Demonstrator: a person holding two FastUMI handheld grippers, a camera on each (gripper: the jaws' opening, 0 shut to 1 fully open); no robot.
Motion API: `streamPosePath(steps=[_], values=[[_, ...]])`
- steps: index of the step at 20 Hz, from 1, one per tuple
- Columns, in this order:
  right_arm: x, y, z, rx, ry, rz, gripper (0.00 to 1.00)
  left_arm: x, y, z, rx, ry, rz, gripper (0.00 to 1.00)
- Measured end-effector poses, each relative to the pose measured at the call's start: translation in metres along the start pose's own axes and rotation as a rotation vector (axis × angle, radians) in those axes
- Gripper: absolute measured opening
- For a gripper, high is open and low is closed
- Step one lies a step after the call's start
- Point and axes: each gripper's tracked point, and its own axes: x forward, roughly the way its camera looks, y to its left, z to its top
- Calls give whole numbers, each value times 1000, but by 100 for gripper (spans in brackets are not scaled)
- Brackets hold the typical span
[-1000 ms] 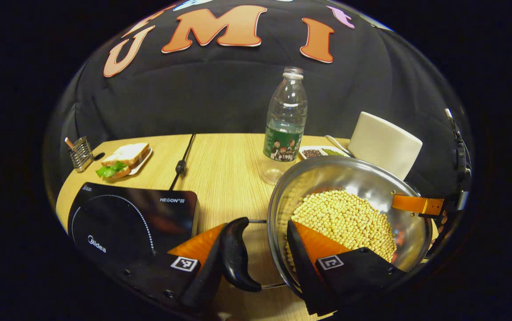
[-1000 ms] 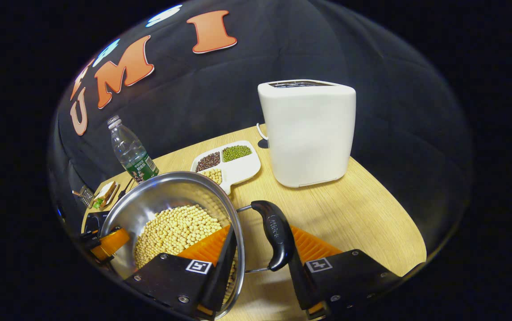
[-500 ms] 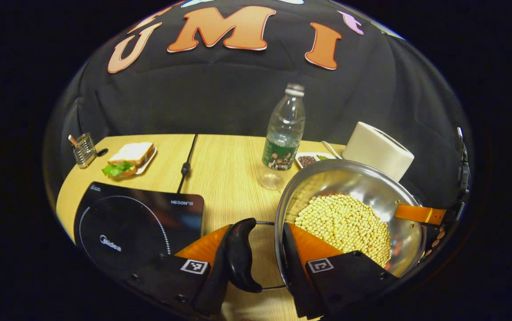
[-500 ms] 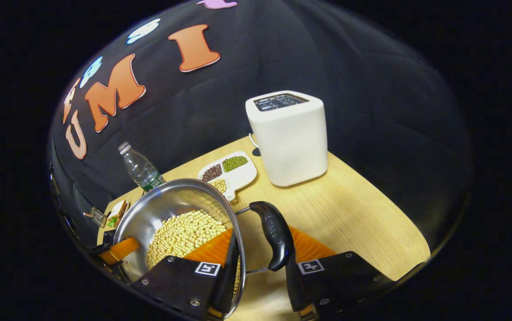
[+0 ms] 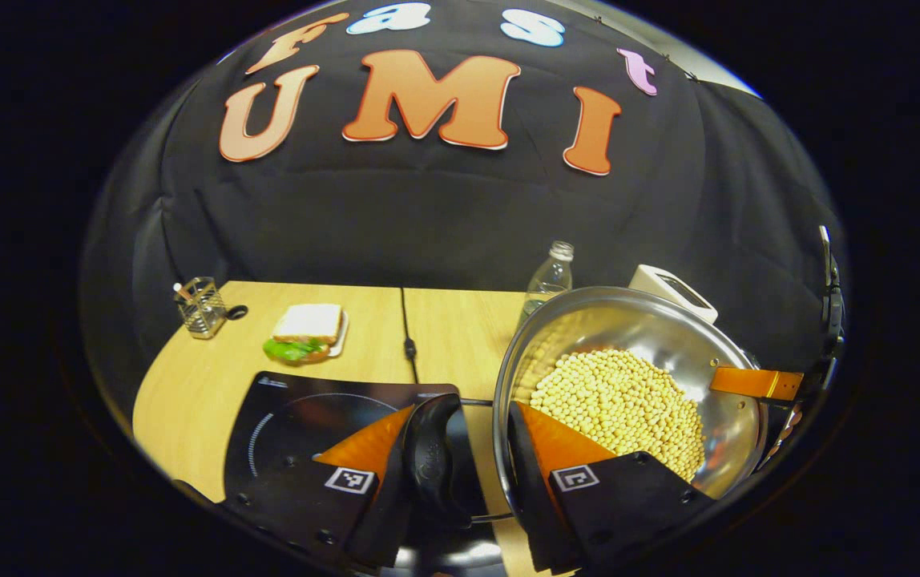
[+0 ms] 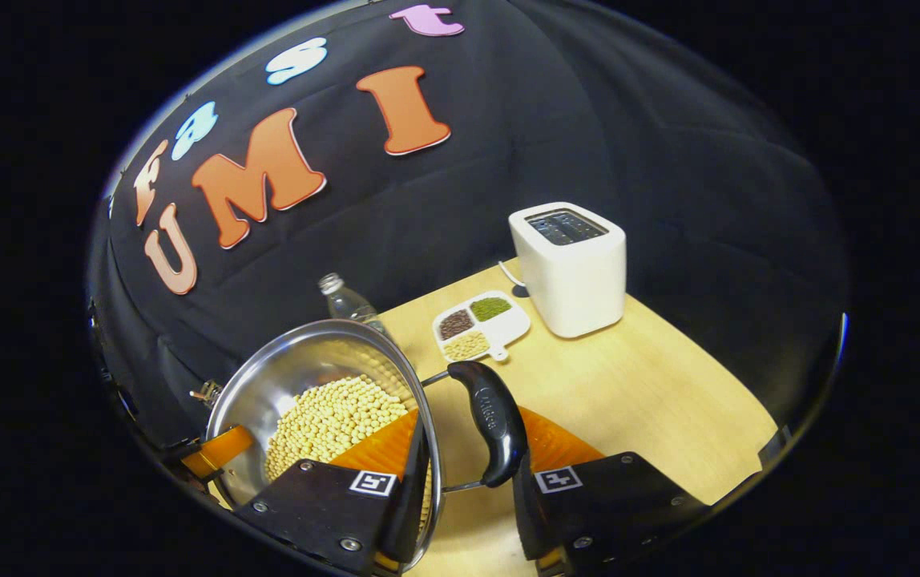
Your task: First push the handle of the pot to place it horizontally, then grasp the pot with both hands and set it on the induction cooktop.
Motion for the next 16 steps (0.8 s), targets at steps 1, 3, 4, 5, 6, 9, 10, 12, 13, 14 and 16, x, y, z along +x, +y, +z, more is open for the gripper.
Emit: streamPosePath(steps=[1,3,4,5,6,9,10,12,13,14,16], values=[[-4,15,-2,-7,-1,11,48,-9,14,2,-9,-5,10,64],[-8,46,-6,-32,-6,28,48,-22,42,5,-29,-9,29,64],[-10,59,-11,-43,-7,36,48,-26,55,7,-35,-13,39,64],[-11,72,-16,-51,0,44,48,-33,70,7,-39,-12,48,64],[-12,83,-21,-59,7,52,48,-38,83,8,-45,-9,58,66],[-5,113,-39,-65,34,69,48,-40,118,0,-53,3,82,66],[-3,122,-46,-65,45,73,49,-40,126,-1,-55,8,88,66],[4,136,-58,-67,63,80,49,-39,150,-8,-65,19,101,68],[6,144,-64,-73,70,82,49,-38,161,-13,-70,24,105,63],[8,151,-70,-80,74,84,49,-36,170,-16,-74,28,109,66],[13,165,-81,-87,86,87,49,-35,187,-23,-79,38,117,66]])
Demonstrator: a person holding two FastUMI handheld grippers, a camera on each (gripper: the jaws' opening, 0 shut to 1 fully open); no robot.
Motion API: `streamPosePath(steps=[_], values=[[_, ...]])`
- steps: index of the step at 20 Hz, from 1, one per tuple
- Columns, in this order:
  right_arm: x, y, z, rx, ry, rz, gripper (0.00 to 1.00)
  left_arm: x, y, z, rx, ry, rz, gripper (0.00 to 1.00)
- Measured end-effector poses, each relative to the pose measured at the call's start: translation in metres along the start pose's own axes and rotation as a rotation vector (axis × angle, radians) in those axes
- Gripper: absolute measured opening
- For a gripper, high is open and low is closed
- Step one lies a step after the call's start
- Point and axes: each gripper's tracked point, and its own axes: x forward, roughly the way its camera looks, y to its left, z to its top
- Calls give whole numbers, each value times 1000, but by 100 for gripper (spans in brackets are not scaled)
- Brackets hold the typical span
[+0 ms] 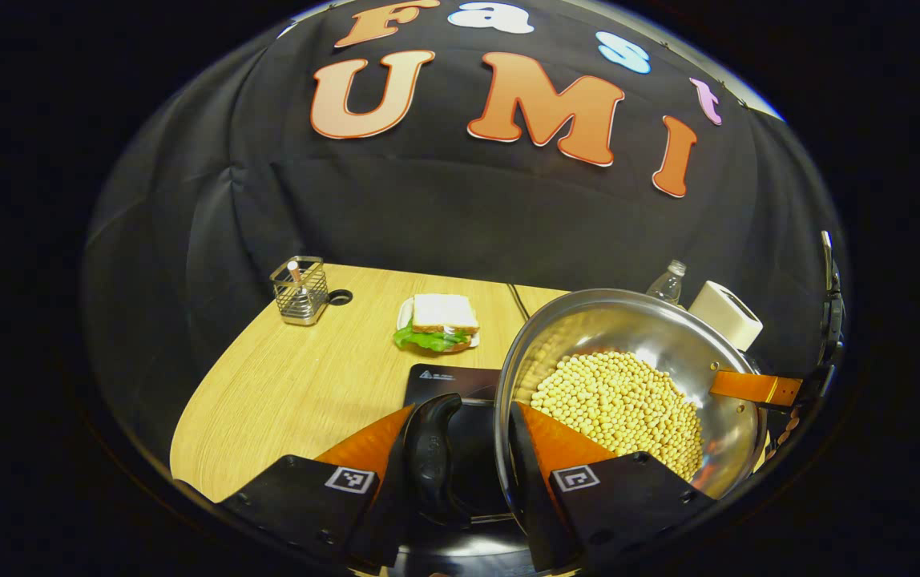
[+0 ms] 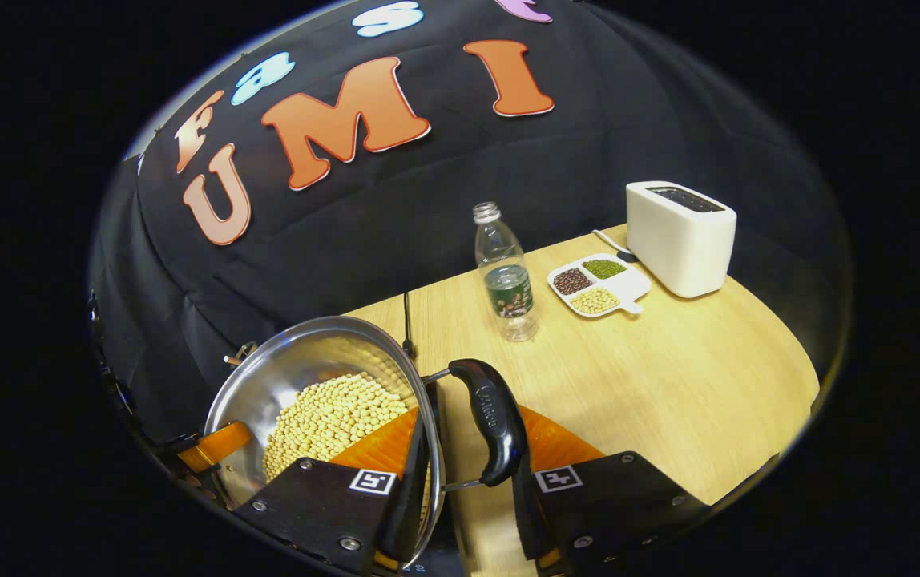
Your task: First push the handle of the pot to place it horizontally, then grasp the pot with both hands and set it on the induction cooktop.
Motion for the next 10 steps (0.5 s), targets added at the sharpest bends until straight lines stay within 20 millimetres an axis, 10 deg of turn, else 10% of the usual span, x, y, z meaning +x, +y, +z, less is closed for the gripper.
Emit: streamPosePath(steps=[10], values=[[40,37,-46,-12,70,5,49,28,54,-42,-37,74,26,64]])
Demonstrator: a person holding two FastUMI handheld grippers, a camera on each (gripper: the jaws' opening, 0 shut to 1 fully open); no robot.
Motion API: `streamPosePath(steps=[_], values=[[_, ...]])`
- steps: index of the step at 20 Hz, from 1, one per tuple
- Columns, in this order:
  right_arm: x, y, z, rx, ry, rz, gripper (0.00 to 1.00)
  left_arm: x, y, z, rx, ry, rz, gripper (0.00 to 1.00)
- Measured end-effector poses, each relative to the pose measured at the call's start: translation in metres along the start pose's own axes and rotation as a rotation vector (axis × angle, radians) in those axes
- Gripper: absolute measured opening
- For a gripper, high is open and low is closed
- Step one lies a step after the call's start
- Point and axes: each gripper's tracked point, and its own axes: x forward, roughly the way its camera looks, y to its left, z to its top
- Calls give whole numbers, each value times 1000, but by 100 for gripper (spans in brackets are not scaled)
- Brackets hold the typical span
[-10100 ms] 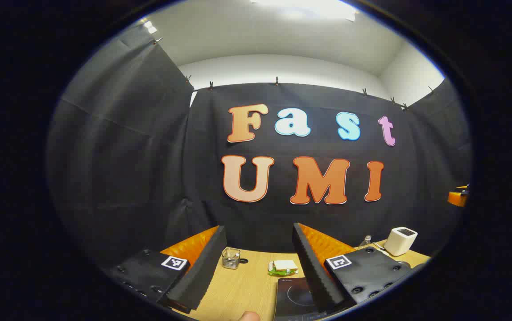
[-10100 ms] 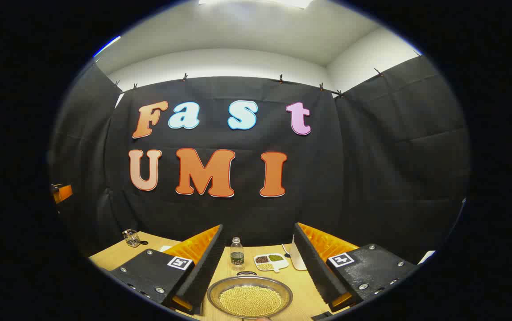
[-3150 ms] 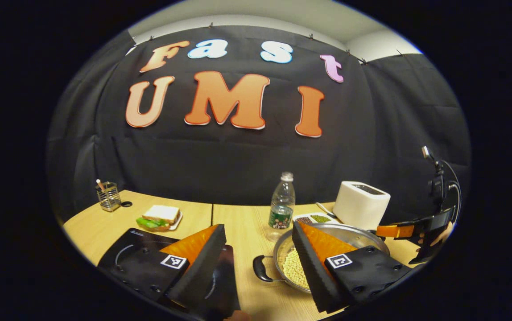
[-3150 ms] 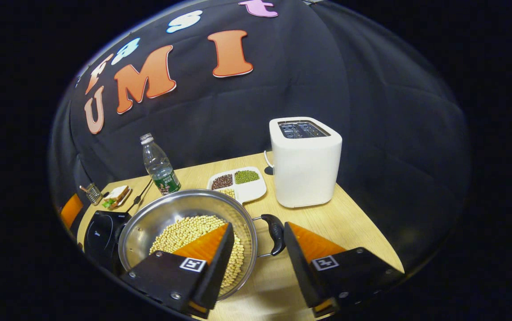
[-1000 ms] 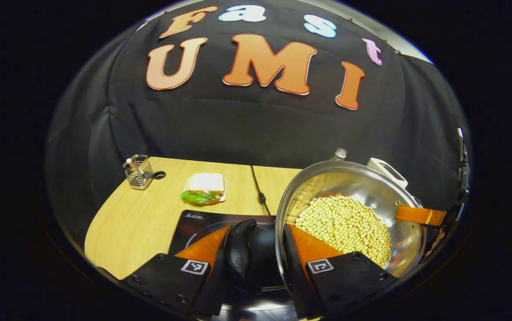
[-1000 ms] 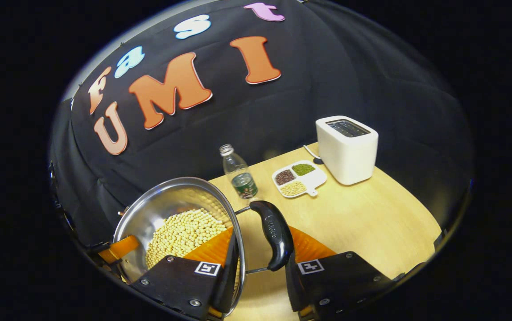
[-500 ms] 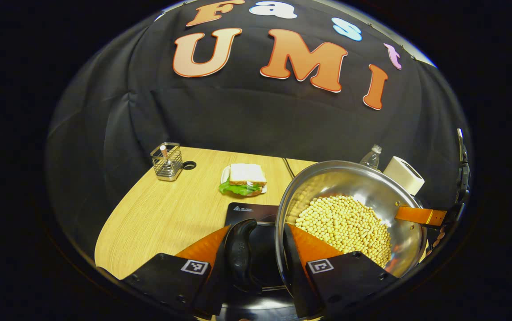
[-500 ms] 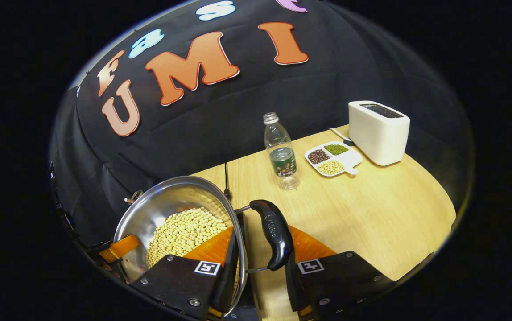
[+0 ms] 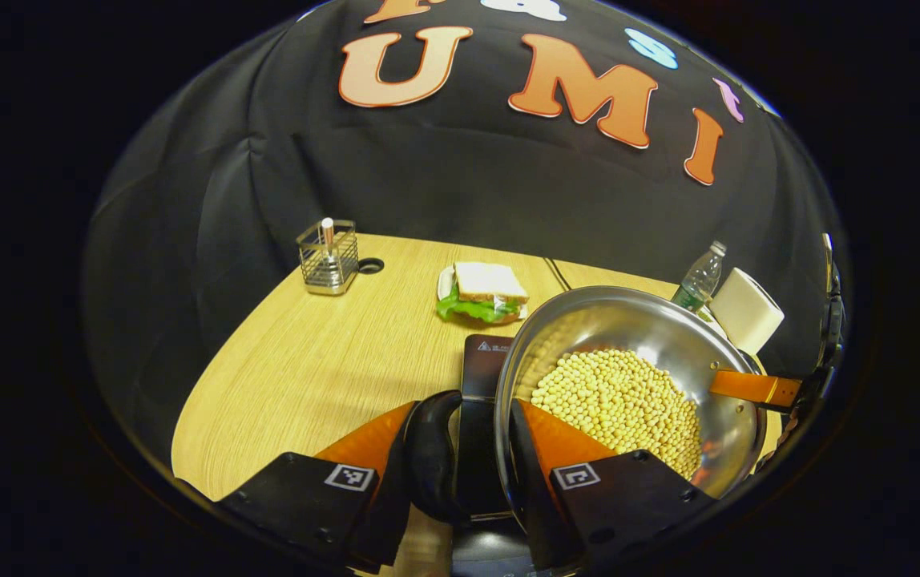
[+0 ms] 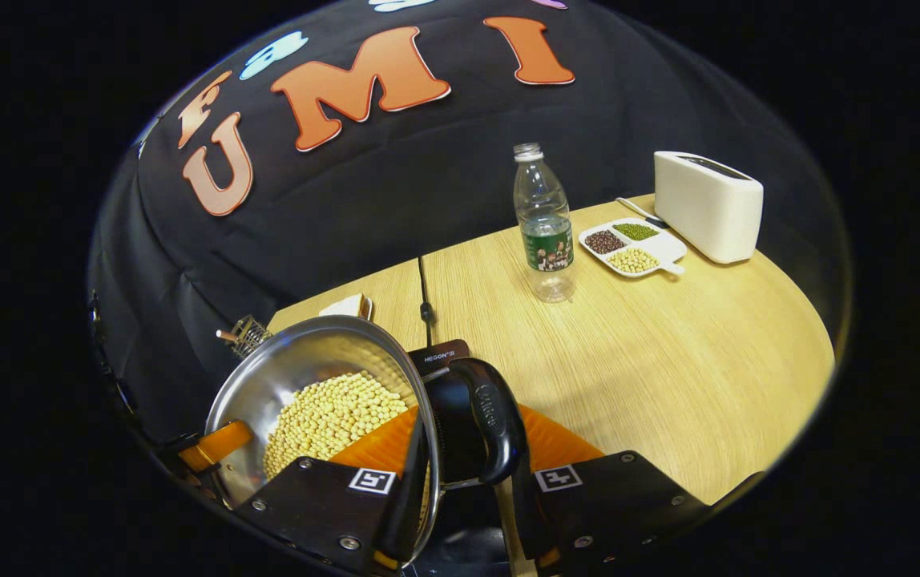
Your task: First push the handle of the pot to place it horizontally, then grasp the pot with both hands and set it on the induction cooktop.
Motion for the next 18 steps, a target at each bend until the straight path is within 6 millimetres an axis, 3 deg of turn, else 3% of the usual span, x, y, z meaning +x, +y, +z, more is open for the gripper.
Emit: streamPosePath(steps=[4,7,8,15,16,17,18], values=[[3,2,-7,-5,1,-1,45,2,0,-3,4,-3,-6,64],[5,-1,-9,14,5,-1,49,4,-1,-4,13,0,-13,66],[7,-1,-11,13,3,-6,45,4,-1,-7,17,6,-13,69],[3,1,-2,0,-27,1,61,-4,10,7,116,-44,79,72],[1,0,4,4,-36,4,70,-10,11,13,116,-59,91,99],[-6,-3,12,1,-50,-1,75,-19,14,21,115,-78,103,100],[-13,-8,24,-10,-70,-10,86,-32,15,35,119,-114,117,100]])
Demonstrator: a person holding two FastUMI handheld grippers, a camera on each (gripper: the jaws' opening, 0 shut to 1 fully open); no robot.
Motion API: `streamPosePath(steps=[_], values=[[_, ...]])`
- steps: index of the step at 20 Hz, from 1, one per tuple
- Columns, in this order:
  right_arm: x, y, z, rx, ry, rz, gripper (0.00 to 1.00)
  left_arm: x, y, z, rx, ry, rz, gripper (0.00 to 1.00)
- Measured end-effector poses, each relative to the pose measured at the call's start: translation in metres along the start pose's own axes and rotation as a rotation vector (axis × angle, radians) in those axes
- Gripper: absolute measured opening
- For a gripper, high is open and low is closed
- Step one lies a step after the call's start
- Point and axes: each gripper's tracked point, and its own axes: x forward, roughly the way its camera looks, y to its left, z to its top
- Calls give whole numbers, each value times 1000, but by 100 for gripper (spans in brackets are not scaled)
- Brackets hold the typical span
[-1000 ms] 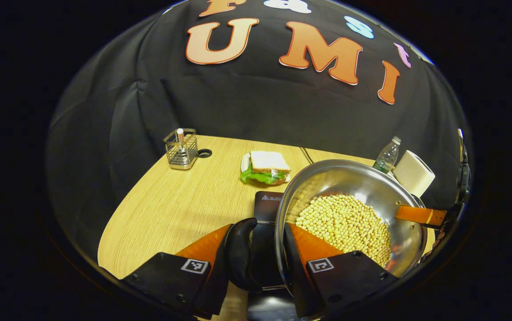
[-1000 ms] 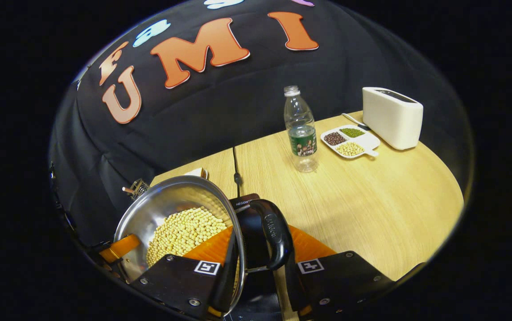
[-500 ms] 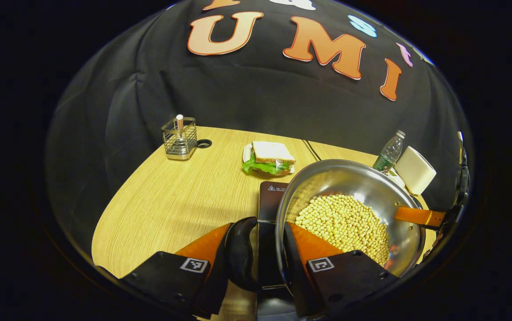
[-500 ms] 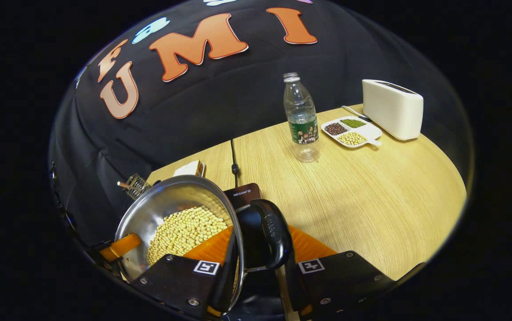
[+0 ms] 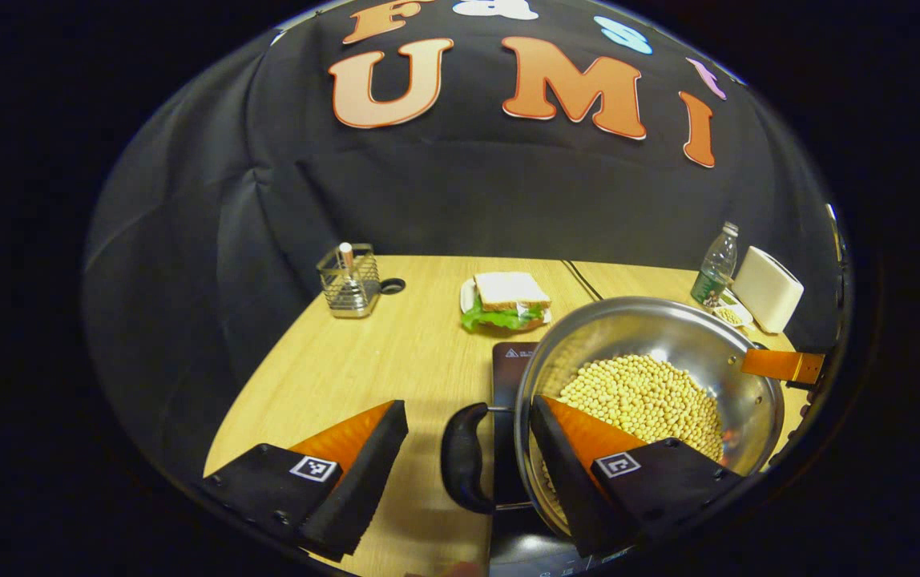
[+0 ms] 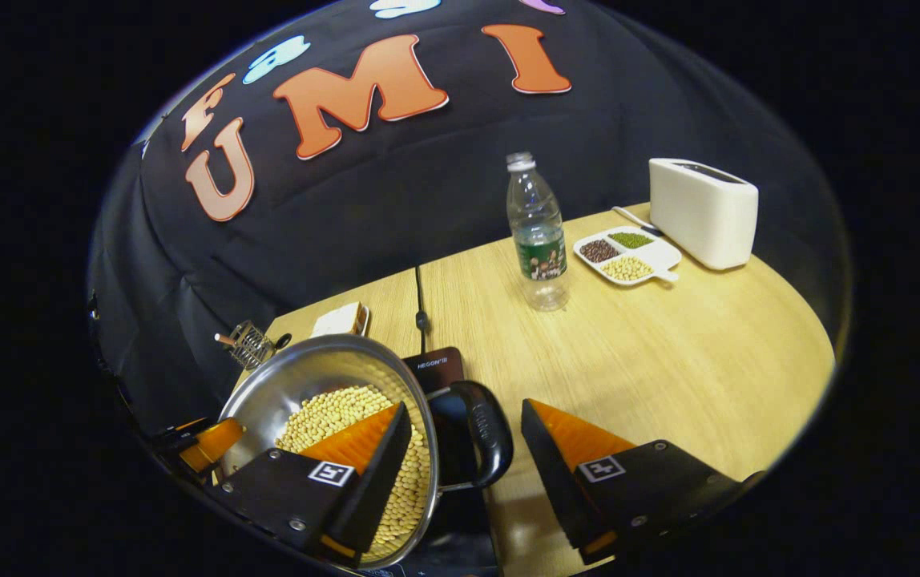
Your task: First push the handle of the pot to place it horizontally, then grasp the pot with both hands and set it on the induction cooktop.
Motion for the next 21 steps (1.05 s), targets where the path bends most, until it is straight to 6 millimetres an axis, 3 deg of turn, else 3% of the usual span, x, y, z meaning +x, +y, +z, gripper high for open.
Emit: streamPosePath(steps=[2,6,9,12,15,18,21], values=[[-23,-7,36,-28,-81,-11,95,-29,13,47,21,-118,29,100],[-100,-12,113,-142,-274,-3,95,-122,27,142,-16,-359,62,100],[-164,-8,154,-217,-416,2,95,-195,54,185,-14,-508,116,100],[-222,-17,169,-262,-521,12,95,-244,59,195,-79,-546,61,100],[-266,-29,173,-296,-594,12,95,-276,98,200,-144,-587,118,100],[-290,-41,170,-329,-636,-9,95,-295,116,200,-215,-615,141,99],[-301,-56,168,-342,-658,-27,95,-322,126,202,-209,-666,155,98]])
